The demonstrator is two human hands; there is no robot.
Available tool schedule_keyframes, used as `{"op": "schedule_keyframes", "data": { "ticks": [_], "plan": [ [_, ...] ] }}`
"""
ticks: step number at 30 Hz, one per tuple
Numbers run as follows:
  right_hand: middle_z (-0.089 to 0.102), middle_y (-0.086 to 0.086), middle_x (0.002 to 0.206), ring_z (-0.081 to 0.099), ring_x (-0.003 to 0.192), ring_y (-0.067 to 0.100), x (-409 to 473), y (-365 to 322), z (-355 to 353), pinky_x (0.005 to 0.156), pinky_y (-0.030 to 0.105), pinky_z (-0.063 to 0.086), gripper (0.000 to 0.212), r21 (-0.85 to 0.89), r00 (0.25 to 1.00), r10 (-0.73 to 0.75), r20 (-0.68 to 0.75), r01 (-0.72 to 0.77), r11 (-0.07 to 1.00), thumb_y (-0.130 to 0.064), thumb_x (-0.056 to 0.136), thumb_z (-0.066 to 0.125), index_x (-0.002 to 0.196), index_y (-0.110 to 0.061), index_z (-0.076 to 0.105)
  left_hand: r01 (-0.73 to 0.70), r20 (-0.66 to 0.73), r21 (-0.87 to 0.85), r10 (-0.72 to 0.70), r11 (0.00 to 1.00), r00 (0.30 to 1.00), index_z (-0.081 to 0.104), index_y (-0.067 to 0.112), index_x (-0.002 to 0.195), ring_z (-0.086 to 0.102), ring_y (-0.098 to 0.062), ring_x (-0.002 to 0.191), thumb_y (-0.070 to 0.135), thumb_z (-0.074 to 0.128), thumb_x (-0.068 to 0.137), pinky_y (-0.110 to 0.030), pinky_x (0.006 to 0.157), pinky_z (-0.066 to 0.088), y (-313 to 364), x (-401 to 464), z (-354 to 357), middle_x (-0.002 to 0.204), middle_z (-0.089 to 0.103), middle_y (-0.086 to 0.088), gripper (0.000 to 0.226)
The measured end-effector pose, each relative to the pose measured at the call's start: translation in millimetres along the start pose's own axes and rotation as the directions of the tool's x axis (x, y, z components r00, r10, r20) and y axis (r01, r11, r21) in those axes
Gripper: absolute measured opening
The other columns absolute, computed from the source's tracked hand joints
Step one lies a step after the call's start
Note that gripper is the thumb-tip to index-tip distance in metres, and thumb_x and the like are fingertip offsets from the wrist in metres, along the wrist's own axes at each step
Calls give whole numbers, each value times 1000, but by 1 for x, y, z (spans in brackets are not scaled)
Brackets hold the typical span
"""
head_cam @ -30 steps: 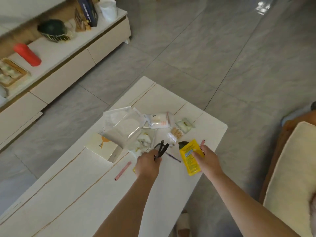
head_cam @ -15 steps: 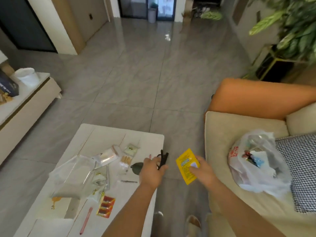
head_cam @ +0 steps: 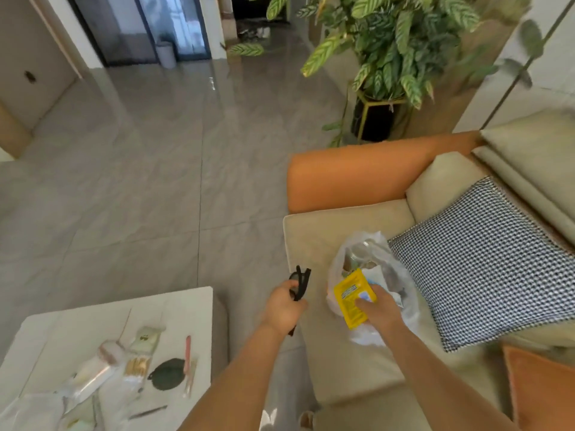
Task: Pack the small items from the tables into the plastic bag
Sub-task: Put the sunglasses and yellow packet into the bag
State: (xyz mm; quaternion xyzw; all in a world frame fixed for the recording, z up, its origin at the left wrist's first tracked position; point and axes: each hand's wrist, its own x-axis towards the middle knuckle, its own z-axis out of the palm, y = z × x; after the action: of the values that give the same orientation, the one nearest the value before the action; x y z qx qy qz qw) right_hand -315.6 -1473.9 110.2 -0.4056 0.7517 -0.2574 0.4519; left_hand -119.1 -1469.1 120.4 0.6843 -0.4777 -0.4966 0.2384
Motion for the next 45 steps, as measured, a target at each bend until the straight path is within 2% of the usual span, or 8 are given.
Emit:
{"op": "schedule_keyframes", "data": {
  "ticks": [3,10,15,20,27,33,38,45],
  "plan": [
    [64,21,106,61,98,36,27,11,-28,87,47,52,35,-2,994,96,-46,-96,995,-4,87,48,121,-6,55,-8,18,-10,8,1000,1000,58,6,115,53,-14,81,6,66,81,-14,62,35,23,25,37,100,62,-8,35],
    [65,19,102,63,93,36,86,45,-61,77,50,57,24,12,969,228,-94,-228,974,-8,91,46,110,-7,59,21,90,66,-26,998,996,36,16,138,59,-22,110,28,72,80,-28,90,47,39,69,103,123,61,-4,69],
    [64,15,100,62,89,34,123,64,-69,74,50,58,27,19,952,299,-65,-298,954,-8,91,44,113,-10,59,55,147,133,-74,990,986,41,16,132,60,-22,108,26,67,84,-29,89,47,43,96,137,118,64,-4,56],
    [65,11,98,63,93,34,146,64,-70,83,49,55,34,-45,977,209,-47,-211,976,-4,92,42,121,-13,56,45,171,192,-79,980,982,39,14,136,58,-26,113,13,66,81,-32,92,48,56,125,157,123,60,-9,61],
    [56,5,91,52,76,22,159,60,-72,64,25,37,47,-315,987,159,-6,-152,937,-6,89,45,135,-15,43,94,214,155,-126,983,969,42,15,134,59,-24,113,9,63,81,-24,91,43,60,141,168,121,62,-8,58],
    [61,8,89,54,73,17,153,61,-54,59,22,37,28,-413,978,200,51,-162,896,-12,89,48,114,-5,59,178,191,229,-224,957,956,63,14,110,61,-25,107,23,64,83,-27,88,47,44,123,145,115,65,-10,29],
    [64,13,107,59,99,27,127,56,-22,76,28,45,22,-526,972,163,168,-51,849,-12,88,50,108,-8,59,218,143,332,-278,918,950,58,20,118,58,-22,109,34,60,85,-33,94,50,19,96,105,121,59,-4,36],
    [59,7,120,54,114,24,68,46,40,90,27,42,27,-641,925,97,367,176,748,-24,92,49,115,-12,56,253,72,433,-313,865,947,65,19,87,62,-20,99,38,54,87,-30,86,49,-32,39,46,101,67,-2,22]
  ]
}}
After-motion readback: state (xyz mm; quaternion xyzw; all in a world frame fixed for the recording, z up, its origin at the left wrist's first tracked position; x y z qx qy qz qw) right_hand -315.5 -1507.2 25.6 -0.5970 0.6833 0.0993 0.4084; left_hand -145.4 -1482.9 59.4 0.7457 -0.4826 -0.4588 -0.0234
